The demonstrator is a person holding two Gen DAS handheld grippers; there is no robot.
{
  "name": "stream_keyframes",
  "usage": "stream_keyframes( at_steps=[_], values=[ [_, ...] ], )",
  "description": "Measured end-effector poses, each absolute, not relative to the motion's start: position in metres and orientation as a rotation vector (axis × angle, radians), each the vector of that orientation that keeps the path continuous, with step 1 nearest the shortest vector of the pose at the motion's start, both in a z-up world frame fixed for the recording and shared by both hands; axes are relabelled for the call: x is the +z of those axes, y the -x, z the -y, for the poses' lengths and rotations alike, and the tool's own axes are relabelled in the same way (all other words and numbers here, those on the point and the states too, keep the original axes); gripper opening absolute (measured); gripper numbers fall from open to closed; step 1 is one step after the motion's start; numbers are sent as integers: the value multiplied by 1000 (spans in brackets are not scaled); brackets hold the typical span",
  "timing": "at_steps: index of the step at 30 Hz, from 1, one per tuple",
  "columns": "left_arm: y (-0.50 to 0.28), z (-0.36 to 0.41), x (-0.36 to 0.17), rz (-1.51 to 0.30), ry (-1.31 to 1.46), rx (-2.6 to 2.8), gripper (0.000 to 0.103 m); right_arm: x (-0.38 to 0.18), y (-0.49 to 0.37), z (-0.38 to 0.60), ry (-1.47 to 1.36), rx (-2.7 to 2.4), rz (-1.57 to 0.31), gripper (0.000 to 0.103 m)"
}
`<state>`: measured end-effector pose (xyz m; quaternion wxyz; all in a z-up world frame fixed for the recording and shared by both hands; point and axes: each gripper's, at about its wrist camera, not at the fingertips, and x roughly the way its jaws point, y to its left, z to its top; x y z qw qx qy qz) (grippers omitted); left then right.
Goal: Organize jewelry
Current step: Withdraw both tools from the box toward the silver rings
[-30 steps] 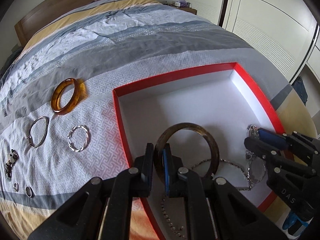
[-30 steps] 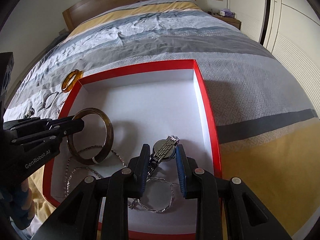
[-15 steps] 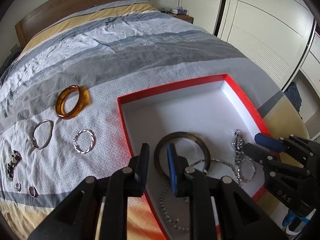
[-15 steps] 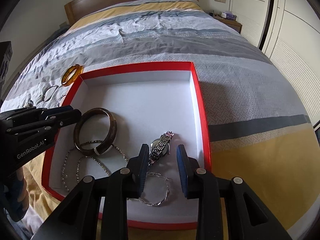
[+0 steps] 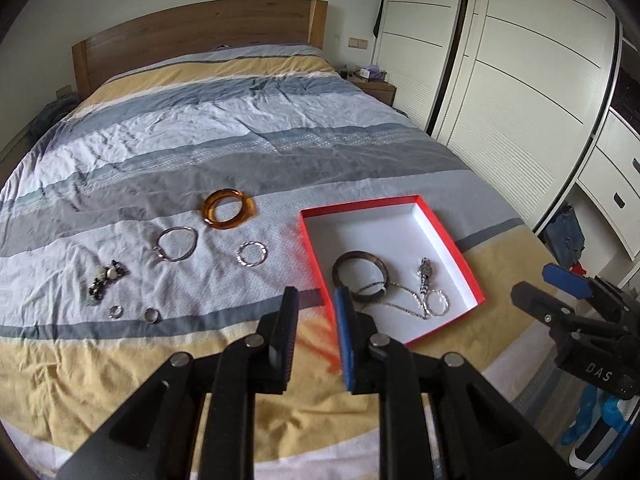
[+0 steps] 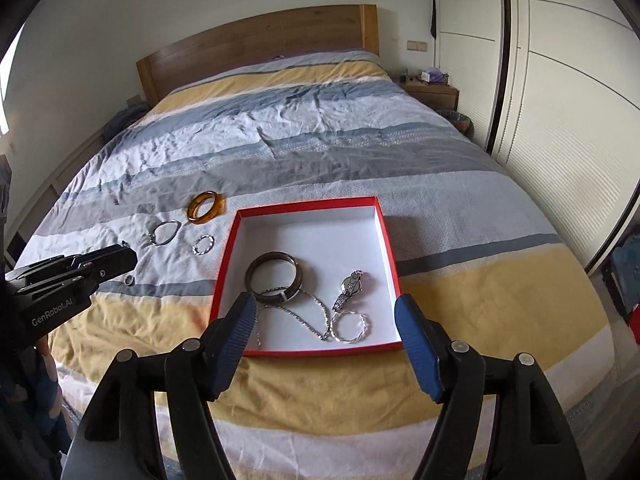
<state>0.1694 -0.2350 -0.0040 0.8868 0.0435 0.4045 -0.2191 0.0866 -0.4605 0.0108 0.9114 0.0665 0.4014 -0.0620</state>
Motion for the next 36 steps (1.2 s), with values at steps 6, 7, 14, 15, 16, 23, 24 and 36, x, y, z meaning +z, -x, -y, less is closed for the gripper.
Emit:
stream_keyframes(
  at_steps=[6, 7, 14, 15, 16, 23, 24, 36],
  values=[
    [-128, 177, 19, -799, -103, -399, 18, 44, -40, 425, -118, -120, -770, 74],
    [-122, 167, 22, -787, -107, -385, 18, 49, -33, 420, -114, -118, -756, 74],
    [-81, 83, 53, -708, -92, -273, 36, 89, 13, 380, -105, -88, -661, 84],
    [-75, 71, 57, -697, -87, -258, 36, 93, 18, 375, -110, -80, -650, 85],
    [-70, 59, 61, -690, -81, -242, 36, 98, 22, 369, -112, -71, -640, 85],
    [-41, -6, 74, -647, -45, -157, 36, 119, 42, 323, -53, 9, -603, 84],
    [-39, -13, 73, -645, -43, -148, 36, 120, 43, 318, -51, 21, -595, 84],
    [-72, -32, 30, -691, -17, -119, 36, 94, 10, 286, -61, 96, -625, 78]
  ],
)
